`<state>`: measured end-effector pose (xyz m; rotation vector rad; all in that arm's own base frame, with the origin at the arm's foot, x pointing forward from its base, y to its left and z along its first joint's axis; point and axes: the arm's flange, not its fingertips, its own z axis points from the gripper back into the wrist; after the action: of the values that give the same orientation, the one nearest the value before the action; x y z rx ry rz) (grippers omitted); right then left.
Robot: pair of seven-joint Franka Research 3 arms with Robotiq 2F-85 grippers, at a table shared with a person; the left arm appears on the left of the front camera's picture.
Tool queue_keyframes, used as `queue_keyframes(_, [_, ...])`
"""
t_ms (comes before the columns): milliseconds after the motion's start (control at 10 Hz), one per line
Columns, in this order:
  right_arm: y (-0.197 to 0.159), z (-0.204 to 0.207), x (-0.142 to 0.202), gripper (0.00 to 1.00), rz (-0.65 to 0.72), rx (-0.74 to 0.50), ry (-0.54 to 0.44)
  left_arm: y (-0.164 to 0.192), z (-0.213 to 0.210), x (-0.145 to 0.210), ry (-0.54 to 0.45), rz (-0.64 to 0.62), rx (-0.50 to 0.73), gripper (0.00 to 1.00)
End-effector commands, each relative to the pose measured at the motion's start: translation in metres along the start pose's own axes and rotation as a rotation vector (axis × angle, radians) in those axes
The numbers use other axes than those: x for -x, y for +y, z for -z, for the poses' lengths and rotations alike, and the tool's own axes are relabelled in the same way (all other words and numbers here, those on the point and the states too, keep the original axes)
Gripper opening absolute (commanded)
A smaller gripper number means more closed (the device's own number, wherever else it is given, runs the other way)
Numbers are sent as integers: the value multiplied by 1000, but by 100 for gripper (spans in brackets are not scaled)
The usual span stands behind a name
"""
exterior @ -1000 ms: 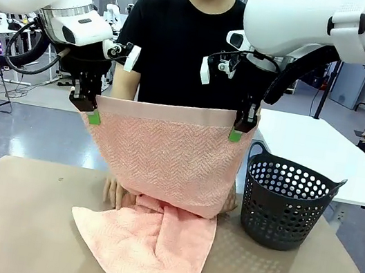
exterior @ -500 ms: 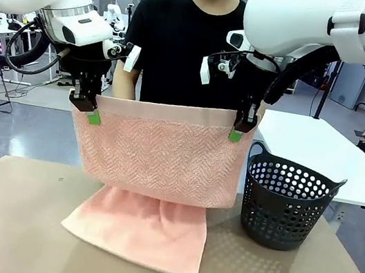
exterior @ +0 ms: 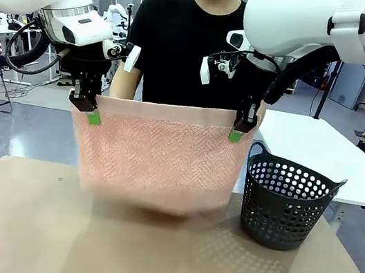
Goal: Fold the towel.
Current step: Release the end of the 100 cm Hotel Towel you were holding and grab the top end of the folded side.
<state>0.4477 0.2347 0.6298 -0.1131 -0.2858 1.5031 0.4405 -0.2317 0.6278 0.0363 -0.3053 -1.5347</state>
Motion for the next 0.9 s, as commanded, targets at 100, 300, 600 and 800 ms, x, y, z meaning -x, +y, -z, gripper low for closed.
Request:
queue_keyframes(100, [-1, -1, 0, 0, -9, 11, 10, 1, -2, 0, 12, -8, -11, 0])
queue_keyframes(300, [-1, -1, 0, 0, -9, 11, 10, 1, -2, 0, 12, -8, -11, 0])
queue_keyframes(600, [-1, -1, 0, 0, -9, 11, 10, 1, -2, 0, 12, -8, -11, 0])
queue_keyframes(800, [-1, -1, 0, 0, -9, 11, 10, 1, -2, 0, 12, -8, -11, 0])
